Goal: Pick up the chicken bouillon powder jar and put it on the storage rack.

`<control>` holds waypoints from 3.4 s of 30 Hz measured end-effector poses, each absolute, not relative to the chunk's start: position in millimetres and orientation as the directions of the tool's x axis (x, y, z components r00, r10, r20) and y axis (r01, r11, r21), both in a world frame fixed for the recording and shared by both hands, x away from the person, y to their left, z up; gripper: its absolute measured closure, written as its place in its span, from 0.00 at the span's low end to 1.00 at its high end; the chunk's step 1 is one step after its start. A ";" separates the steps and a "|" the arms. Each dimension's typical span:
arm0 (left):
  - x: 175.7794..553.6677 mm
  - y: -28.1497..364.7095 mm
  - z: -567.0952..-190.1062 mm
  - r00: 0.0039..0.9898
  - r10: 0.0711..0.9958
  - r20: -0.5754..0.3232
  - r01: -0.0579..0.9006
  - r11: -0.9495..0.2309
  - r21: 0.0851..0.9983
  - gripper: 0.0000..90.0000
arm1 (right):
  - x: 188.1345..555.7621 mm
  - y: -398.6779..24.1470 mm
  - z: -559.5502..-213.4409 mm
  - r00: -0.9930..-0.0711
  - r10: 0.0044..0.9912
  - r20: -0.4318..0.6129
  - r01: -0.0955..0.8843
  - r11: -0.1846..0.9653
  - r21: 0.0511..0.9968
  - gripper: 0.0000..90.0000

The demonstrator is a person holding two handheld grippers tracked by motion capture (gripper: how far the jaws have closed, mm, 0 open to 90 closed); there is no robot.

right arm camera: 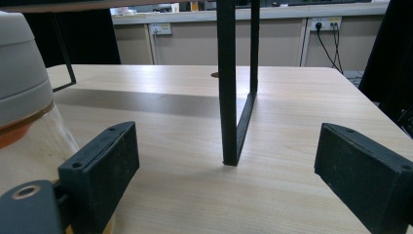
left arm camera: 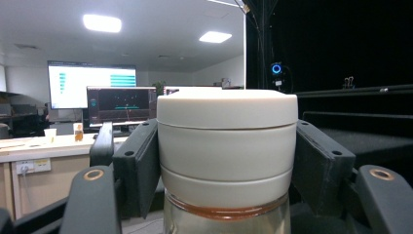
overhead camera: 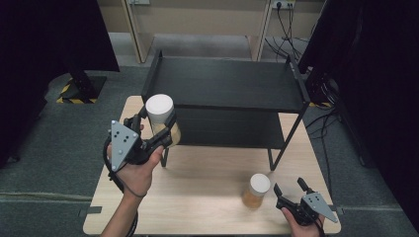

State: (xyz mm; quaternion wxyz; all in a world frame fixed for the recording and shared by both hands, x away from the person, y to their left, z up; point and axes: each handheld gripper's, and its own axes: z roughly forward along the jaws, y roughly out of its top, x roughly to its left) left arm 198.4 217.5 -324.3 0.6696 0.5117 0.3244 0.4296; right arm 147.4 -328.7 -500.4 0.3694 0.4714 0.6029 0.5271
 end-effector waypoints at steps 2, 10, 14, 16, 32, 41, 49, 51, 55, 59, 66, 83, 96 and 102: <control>198.5 217.2 -317.7 0.422 0.907 0.005 -0.247 0.109 0.963 0.37 | 147.5 -328.9 -500.3 -0.283 0.958 0.052 0.179 -0.001 0.984 0.10; 201.0 213.5 -290.9 0.417 0.909 0.014 -0.262 0.106 0.959 0.37 | 147.7 -328.8 -500.3 -0.282 0.958 0.054 0.180 -0.003 0.984 0.10; 201.4 210.8 -281.8 0.416 0.909 0.010 -0.269 0.112 0.957 0.37 | 147.6 -328.9 -500.3 -0.282 0.958 0.055 0.180 -0.003 0.984 0.10; 201.8 208.9 -278.7 0.414 0.910 0.011 -0.275 0.113 0.955 0.37 | 147.7 -329.0 -500.2 -0.282 0.958 0.056 0.181 -0.004 0.983 0.10; 212.0 205.0 -259.9 0.402 0.915 0.011 -0.287 0.115 0.951 0.37 | 147.8 -329.5 -500.3 -0.284 0.957 0.057 0.181 -0.004 0.984 0.10; 223.5 201.2 -249.3 0.385 0.923 0.012 -0.283 0.105 0.953 0.37 | 148.0 -329.7 -500.4 -0.285 0.957 0.059 0.181 -0.007 0.984 0.10; 239.9 197.7 -239.9 0.356 0.934 0.022 -0.283 0.085 0.955 0.37 | 148.2 -330.0 -500.3 -0.286 0.956 0.060 0.182 -0.007 0.983 0.10; 244.5 197.0 -238.6 0.351 0.936 0.015 -0.274 0.088 0.958 0.37 | 148.1 -329.9 -500.4 -0.286 0.956 0.058 0.181 -0.006 0.983 0.10; 256.5 194.7 -238.2 0.342 0.940 0.011 -0.262 0.084 0.961 0.37 | 148.1 -329.8 -500.4 -0.286 0.956 0.057 0.181 -0.005 0.984 0.10; 262.2 192.4 -238.3 0.329 0.944 0.011 -0.255 0.077 0.964 0.37 | 148.1 -330.1 -500.5 -0.287 0.956 0.056 0.180 -0.003 0.984 0.10; 272.4 188.4 -239.9 0.312 0.950 0.002 -0.239 0.076 0.968 0.37 | 148.1 -330.5 -500.8 -0.289 0.956 0.056 0.178 -0.004 0.984 0.10; 283.3 190.4 -244.6 0.321 0.947 0.000 -0.229 0.078 0.970 0.37 | 148.2 -330.2 -500.6 -0.293 0.955 0.051 0.178 0.002 0.984 0.10; 259.1 188.5 -239.7 0.300 0.954 -0.023 -0.202 0.087 0.976 0.16 | 148.3 -330.2 -500.3 -0.294 0.954 0.051 0.179 0.002 0.984 0.10; 247.9 192.4 -246.7 0.309 0.951 -0.019 -0.217 0.090 0.972 0.16 | 148.3 -330.3 -500.5 -0.294 0.954 0.052 0.179 0.001 0.984 0.10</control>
